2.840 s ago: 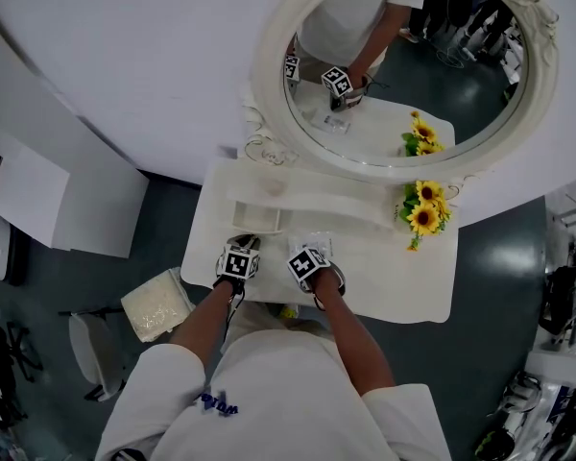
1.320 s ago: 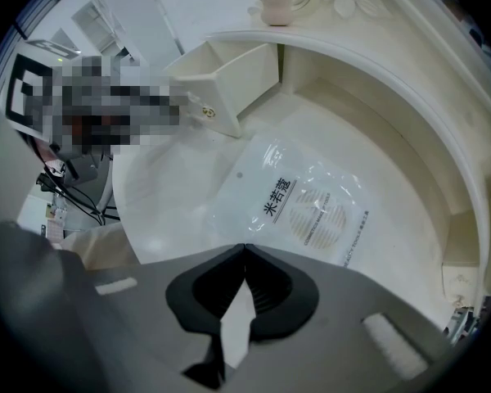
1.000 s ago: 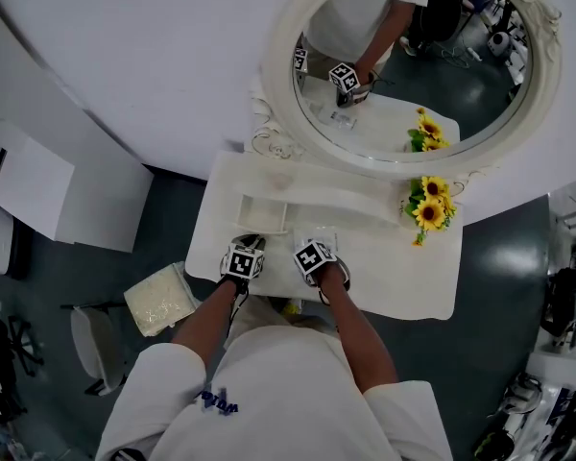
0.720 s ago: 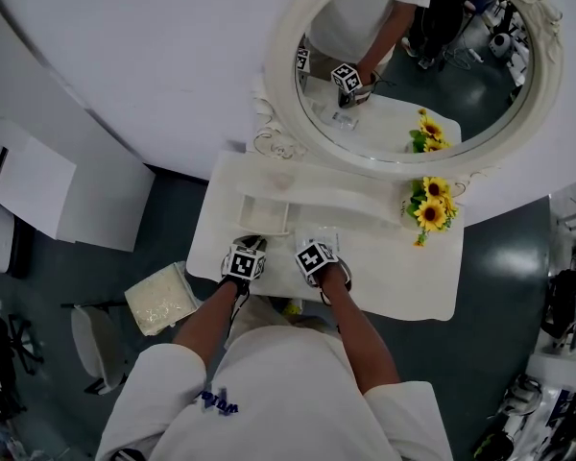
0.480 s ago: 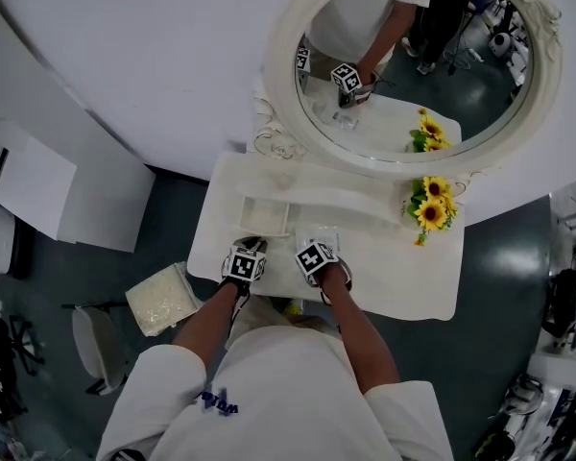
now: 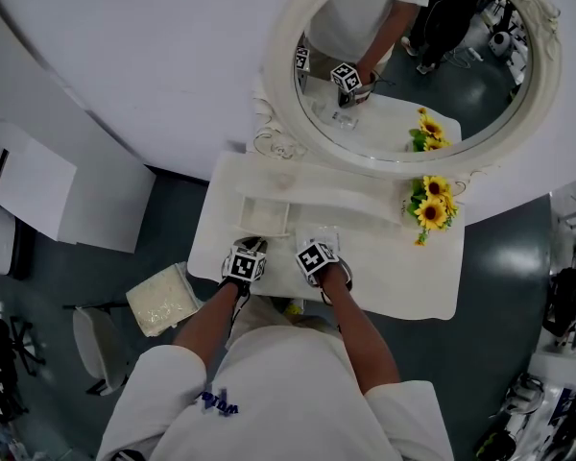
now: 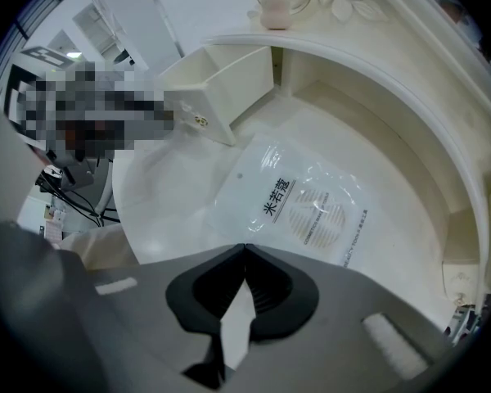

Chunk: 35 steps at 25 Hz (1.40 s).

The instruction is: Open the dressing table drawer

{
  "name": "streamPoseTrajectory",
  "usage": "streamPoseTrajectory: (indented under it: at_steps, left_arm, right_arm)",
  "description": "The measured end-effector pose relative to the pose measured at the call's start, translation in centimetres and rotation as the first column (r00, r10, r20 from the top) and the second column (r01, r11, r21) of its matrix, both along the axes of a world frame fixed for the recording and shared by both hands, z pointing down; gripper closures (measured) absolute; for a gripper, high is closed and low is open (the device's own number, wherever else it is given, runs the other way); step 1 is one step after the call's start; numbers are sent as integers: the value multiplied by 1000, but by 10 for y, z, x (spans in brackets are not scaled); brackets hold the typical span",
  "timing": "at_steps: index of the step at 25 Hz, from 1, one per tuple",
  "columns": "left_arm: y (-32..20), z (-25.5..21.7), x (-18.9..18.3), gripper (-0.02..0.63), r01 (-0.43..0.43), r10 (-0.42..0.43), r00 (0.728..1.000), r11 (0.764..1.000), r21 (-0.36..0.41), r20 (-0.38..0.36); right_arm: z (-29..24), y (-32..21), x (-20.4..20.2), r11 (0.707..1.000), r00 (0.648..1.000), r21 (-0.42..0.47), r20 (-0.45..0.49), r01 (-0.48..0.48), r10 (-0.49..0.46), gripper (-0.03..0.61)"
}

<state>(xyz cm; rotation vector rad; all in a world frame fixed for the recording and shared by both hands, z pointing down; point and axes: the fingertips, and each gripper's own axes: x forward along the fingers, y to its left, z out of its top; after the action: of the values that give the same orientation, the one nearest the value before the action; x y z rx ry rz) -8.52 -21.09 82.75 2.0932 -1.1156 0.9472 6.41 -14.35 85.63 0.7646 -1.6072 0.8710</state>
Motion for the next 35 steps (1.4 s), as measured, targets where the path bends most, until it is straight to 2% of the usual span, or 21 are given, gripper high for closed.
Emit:
streamPoseTrajectory:
  at_steps: [35]
  left_arm:
    - [6, -2, 0, 523, -9, 9, 1000, 1000, 0, 0]
  right_arm:
    - [0, 0, 1, 1000, 1000, 3, -3, -12, 12, 566]
